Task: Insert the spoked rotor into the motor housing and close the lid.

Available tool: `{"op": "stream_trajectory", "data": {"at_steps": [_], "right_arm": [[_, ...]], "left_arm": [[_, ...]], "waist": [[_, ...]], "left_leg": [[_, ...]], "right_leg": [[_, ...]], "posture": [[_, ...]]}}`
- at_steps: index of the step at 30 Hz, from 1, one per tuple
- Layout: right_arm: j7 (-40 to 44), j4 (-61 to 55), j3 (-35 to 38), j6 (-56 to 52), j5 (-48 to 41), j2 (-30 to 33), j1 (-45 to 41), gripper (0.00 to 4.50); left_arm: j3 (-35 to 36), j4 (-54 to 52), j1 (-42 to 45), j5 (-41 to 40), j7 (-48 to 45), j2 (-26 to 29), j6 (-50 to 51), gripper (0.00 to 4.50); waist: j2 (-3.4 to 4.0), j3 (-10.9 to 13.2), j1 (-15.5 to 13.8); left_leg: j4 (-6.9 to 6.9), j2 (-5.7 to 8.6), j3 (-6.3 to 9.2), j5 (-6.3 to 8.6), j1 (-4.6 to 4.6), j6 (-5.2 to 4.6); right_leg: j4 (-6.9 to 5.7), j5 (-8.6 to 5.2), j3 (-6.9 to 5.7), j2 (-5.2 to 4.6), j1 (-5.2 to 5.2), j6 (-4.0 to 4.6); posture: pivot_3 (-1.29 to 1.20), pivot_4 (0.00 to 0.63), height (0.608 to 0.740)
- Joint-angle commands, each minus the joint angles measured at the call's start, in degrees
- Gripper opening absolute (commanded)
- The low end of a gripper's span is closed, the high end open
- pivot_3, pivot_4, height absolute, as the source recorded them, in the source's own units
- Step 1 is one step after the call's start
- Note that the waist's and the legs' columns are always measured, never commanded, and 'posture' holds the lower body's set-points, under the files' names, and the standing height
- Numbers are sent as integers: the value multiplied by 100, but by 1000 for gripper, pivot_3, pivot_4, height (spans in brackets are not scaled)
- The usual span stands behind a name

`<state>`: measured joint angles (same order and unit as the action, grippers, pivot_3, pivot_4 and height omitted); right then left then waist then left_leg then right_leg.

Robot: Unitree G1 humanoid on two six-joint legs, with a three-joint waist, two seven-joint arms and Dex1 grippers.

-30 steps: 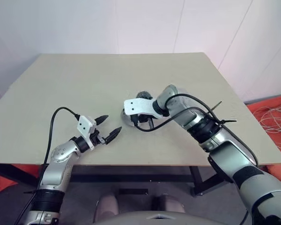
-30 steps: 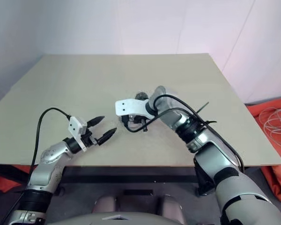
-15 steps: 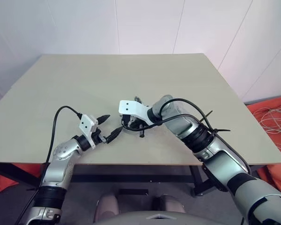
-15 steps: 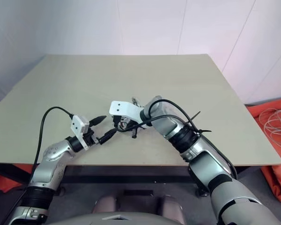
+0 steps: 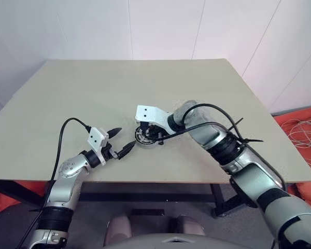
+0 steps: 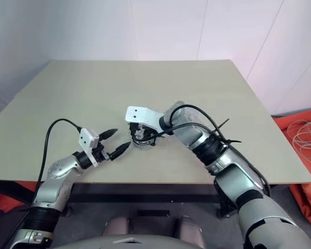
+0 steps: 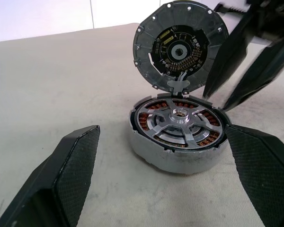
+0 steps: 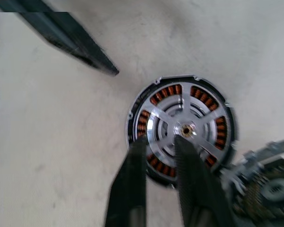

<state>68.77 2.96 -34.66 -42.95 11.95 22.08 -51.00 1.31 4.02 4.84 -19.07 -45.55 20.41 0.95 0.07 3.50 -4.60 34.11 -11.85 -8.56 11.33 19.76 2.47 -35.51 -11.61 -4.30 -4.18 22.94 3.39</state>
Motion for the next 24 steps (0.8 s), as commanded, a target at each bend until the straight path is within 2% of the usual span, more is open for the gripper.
{"op": "stream_trajectory", "data": {"at_steps": [1, 5, 6, 8, 11, 24], "right_arm": [[279, -564, -90, 237, -95, 272, -79, 1962], [339, -555, -227, 828, 5, 583, -8, 3282], [386, -484, -305, 1098, 57, 682, 7, 3735], [403, -258, -479, 1715, 230, 833, 1, 4320], [472, 54, -625, 2279, 352, 857, -61, 4320], [577, 1276, -844, 3015, 824, 258, -312, 4320]], "left_arm": [[47, -100, 100, -20, -42, 44, -102, 4500], [40, -80, 119, -18, -69, 46, -103, 4500], [39, -74, 124, -16, -76, 46, -104, 4500], [42, -65, 135, -17, -89, 49, -104, 4500], [44, -62, 140, -16, -93, 49, -107, 4500], [46, -172, 43, -24, -34, 23, -94, 4500]], "waist": [[0, 0, -3], [0, 0, -9], [0, 0, -10], [-1, -1, -15], [-1, -1, -11], [-1, -1, 32]], "left_leg": [[0, 0, 0, 0, -1, 0], [1, 0, -1, 0, -2, 0], [1, 0, 0, 0, -2, 1], [2, 0, -1, -1, -2, 1], [3, 0, -2, -1, -2, 1], [3, 0, -1, 0, 3, 0]], "right_leg": [[0, 0, 0, 0, -1, 0], [0, 0, 1, 0, -1, -1], [-1, 0, 0, 0, 0, -1], [0, 0, 0, 0, 0, -1], [0, 0, 0, 0, -1, -1], [-1, 1, 0, 0, 2, 2]], "posture": [[0, 0, 740], [0, 0, 740], [0, 0, 740], [0, 0, 740], [0, 0, 740], [0, 0, 740]]}}
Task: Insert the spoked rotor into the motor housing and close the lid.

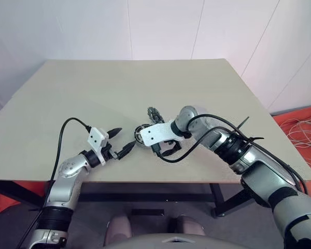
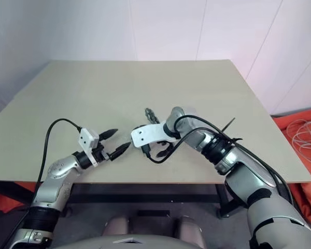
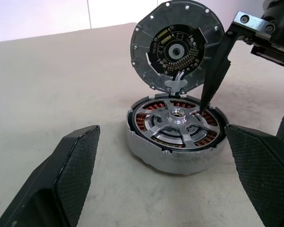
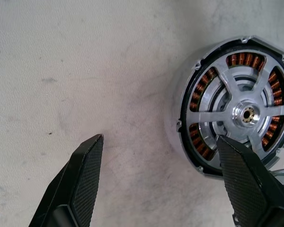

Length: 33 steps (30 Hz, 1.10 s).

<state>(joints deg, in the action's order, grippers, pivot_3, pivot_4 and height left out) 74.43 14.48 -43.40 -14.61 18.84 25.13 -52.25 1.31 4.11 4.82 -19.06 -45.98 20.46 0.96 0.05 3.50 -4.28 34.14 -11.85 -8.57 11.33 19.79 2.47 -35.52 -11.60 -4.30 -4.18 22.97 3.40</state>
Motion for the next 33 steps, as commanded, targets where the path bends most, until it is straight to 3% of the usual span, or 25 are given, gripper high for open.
{"op": "stream_trajectory", "data": {"at_steps": [1, 4, 7, 15, 18, 33], "right_arm": [[11, 192, 20, 241, 183, -68, -193, 4320], [21, 343, 24, 377, 302, -113, -181, 4320], [17, 451, 24, 475, 387, -151, -178, 3730], [-103, 739, 67, 608, 567, -361, -202, 910], [-121, 775, 114, 601, 611, -441, -211, 70], [24, 73, 412, -681, 568, -735, -324, 10]], "left_arm": [[45, -189, 40, -25, 12, 17, -95, 4500], [41, -199, 35, -23, 16, 13, -95, 4500], [31, -203, 33, -23, 14, 8, -90, 4500], [-7, -204, 57, -15, 24, -23, -82, 4500], [-12, -206, 59, -20, 29, -16, -78, 4500], [-35, -115, 132, -21, 5, -25, -92, 4500]], "waist": [[0, 0, -1], [0, 0, 4], [0, 0, 7], [-1, -1, 26], [0, -1, 30], [-1, -1, 28]], "left_leg": [[0, 0, 0, 0, 0, 0], [0, 0, 0, 0, -1, 0], [0, 0, 0, 0, -2, 0], [0, 0, 0, 0, -14, 0], [0, -1, 0, 0, -24, 0], [1, -1, 1, 0, -23, 0]], "right_leg": [[0, 0, 0, 0, 0, 0], [0, 0, 0, 0, -1, 0], [-1, 0, 0, 0, -2, 0], [-1, -1, 1, 0, -23, -2], [-1, -2, 1, 0, -31, -3], [-2, -1, 2, 0, -22, -1]], "posture": [[0, 0, 740], [0, 0, 740], [0, 0, 740], [0, 0, 740], [0, 0, 740], [0, 0, 740]]}}
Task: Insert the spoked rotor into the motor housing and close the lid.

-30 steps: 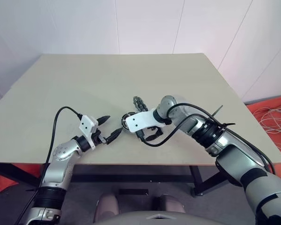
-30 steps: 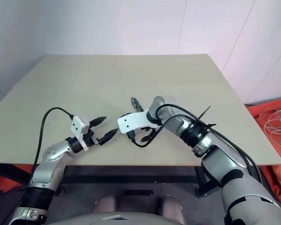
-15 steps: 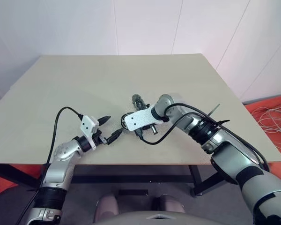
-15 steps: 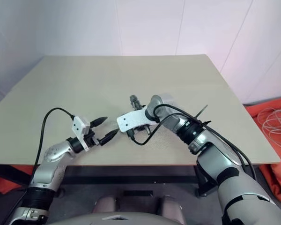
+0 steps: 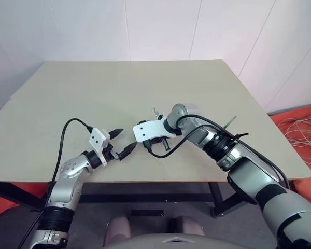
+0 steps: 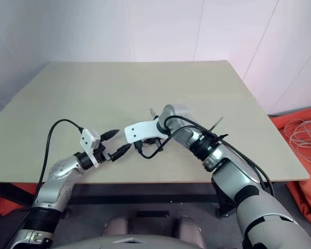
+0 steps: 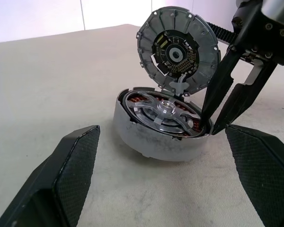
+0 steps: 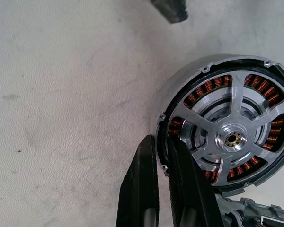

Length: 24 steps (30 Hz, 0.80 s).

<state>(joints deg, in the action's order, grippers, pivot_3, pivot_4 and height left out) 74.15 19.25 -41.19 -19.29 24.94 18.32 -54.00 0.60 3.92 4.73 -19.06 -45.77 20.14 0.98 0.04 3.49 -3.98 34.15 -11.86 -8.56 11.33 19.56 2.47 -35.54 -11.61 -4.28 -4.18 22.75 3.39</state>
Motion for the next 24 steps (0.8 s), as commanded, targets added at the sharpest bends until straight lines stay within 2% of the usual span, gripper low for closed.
{"op": "stream_trajectory", "data": {"at_steps": [1, 6, 14, 15, 24], "right_arm": [[76, -478, 195, -291, -51, -49, -163, 10], [196, -742, 181, -615, -89, -17, -174, 10], [76, -789, 129, -679, -33, -15, -122, 10], [73, -796, 125, -683, -27, -12, -124, 727], [56, -999, 133, -936, -69, -93, -155, 3696]], "left_arm": [[35, -84, 150, -21, -18, 5, -98, 4500], [30, -44, 189, -14, -28, 3, -103, 4500], [20, -15, 220, -5, -34, -4, -107, 4500], [21, -15, 220, -4, -32, -4, -109, 4500], [31, -33, 206, -10, -15, -12, -102, 4500]], "waist": [[0, 0, -2], [0, 1, -7], [1, 2, -9], [0, 2, -9], [1, 2, -8]], "left_leg": [[0, 0, 0, 0, 8, 0], [-2, 0, 0, 1, 34, -1], [-2, 1, 0, 1, 35, -2], [-2, 1, 0, 1, 35, -2], [-1, 1, 0, 1, 29, -1]], "right_leg": [[-1, 1, 0, 0, 8, 1], [0, 19, -1, 0, 34, 33], [2, 4, -1, 0, 35, 8], [2, 3, -1, 0, 35, 6], [0, 4, 0, 0, 29, 7]], "posture": [[0, 0, 740], [0, 0, 740], [0, 0, 740], [0, 0, 740], [0, 0, 740]]}}
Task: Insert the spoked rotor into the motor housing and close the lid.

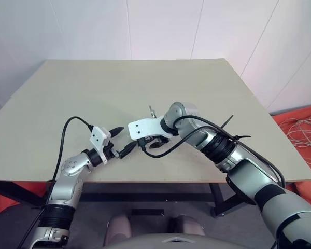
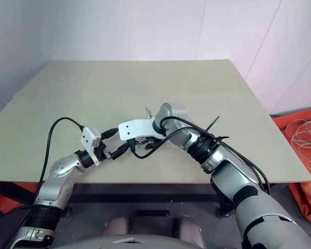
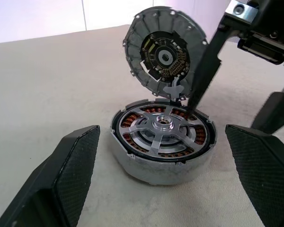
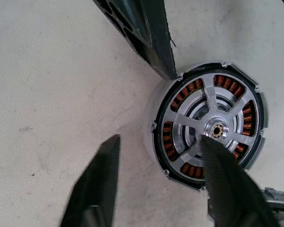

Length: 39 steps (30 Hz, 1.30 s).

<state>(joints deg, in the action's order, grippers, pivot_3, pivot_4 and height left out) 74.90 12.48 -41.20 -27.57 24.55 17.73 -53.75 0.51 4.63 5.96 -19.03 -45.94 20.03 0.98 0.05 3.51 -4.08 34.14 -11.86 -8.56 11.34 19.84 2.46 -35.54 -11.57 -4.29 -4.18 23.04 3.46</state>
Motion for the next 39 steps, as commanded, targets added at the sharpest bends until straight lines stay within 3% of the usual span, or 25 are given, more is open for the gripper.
{"op": "stream_trajectory", "data": {"at_steps": [1, 2, 3, 12, 18, 21, 26, 32, 39], "right_arm": [[2, -376, 153, -171, -54, -42, -185, 4055], [82, -495, 177, -265, -110, -29, -180, 4410], [155, -620, 198, -316, -164, -2, -172, 4466], [637, -1719, 1091, -482, -1409, 254, -414, 4466], [-400, -1053, 2590, -907, -2208, 46, -1061, 4466], [-1315, -89, 3092, -466, -2120, 262, -1121, 3918], [-2440, 1103, 3816, -251, -2348, 398, -684, 2156], [-2961, 1464, 3863, 57, -2493, 154, 254, 8], [-2908, 1216, 3432, 195, -2581, -355, 1054, 8]], "left_arm": [[45, -110, 81, -20, 3, 1, -95, 4500], [53, -114, 76, -25, 2, 6, -92, 4500], [63, -117, 71, -31, 0, 13, -91, 4500], [148, -154, 13, -77, -36, 100, -84, 4500], [353, -218, -11, -198, 8, 180, -18, 4500], [432, -241, -74, -225, 3, 256, -1, 4500], [550, -243, -158, -258, -41, 376, 23, 4500], [597, -208, -165, -298, -42, 429, 38, 4500], [580, -205, -163, -276, -20, 421, 40, 4500]], "waist": [[0, 0, 1], [0, 0, 1], [0, 0, 0], [0, 0, -19], [0, 0, -4], [-6, -3, -35], [-7, -2, -48], [2, 3, -9], [5, 5, -2]], "left_leg": [[0, 0, 0, 0, -1, 0], [0, -1, 0, 0, -1, 1], [0, -1, 0, 0, -1, 1], [-1, 0, 0, 0, -5, 0], [-1, 0, -1, -2, -12, 3], [0, 3, 0, -2, -22, 3], [1, 6, -1, -1, -17, 2], [-8, 4, -3, -1, 8, 2], [-6, 4, -7, 0, 18, 0]], "right_leg": [[-1, 0, 0, 0, 0, 0], [-2, 0, 0, 0, 0, 0], [-2, 0, 0, 0, 0, 0], [-1, -3, 1, 0, -3, -5], [-6, -4, 2, 0, -3, -6], [-2, -4, 3, 0, -20, -7], [12, -4, 3, -2, -23, -7], [8, 15, 0, 0, 8, 26], [5, 15, -2, 0, 20, 29]], "posture": [[0, 0, 740], [0, 0, 740], [0, 0, 740], [0, 0, 740], [0, 0, 740], [0, 0, 740], [0, 0, 740], [0, 0, 740], [0, 0, 740]]}}
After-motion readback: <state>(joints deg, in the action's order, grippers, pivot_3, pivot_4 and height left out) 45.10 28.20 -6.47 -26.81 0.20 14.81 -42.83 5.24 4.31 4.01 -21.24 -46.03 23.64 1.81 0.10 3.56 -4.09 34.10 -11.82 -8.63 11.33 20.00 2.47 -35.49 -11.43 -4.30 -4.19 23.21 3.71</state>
